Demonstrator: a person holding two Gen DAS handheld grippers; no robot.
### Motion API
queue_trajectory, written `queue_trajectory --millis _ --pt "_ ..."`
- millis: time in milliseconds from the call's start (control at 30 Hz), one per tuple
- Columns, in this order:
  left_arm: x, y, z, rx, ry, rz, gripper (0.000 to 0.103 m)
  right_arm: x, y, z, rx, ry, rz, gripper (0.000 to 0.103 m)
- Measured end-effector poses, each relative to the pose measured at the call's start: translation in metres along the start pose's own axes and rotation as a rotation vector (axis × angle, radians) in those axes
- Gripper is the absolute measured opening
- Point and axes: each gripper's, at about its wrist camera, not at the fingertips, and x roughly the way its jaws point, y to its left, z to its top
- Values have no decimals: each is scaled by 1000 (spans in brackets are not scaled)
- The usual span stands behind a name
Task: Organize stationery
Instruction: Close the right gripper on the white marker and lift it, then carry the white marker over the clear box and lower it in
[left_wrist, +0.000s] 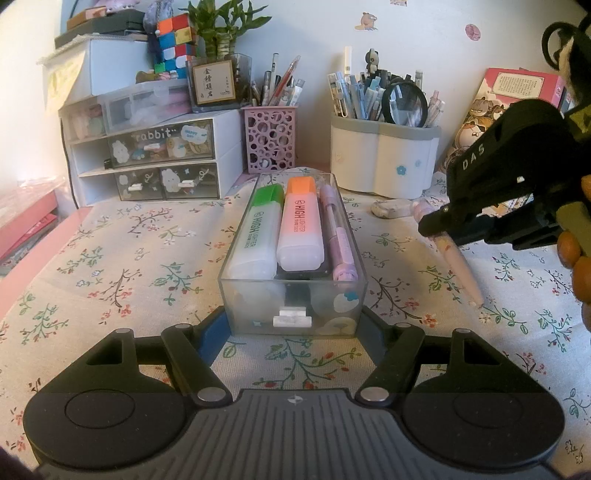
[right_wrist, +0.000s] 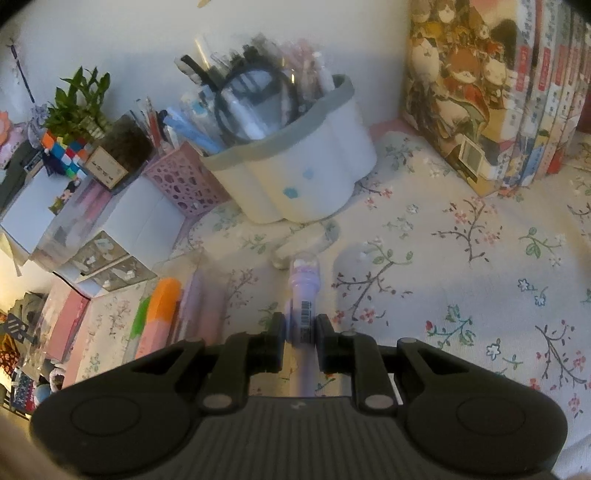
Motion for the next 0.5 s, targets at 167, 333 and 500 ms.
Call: queue_trajectory --millis 167,333,500 --pt "0 0 0 -1 0 -1 71 -2 1 1 3 -7 1 18" --pt "0 0 0 1 0 -1 71 -2 -1 0 20 6 7 18" --pt "1 1 1 -2 0 -6 71 -6 2 6 14 5 -3 18"
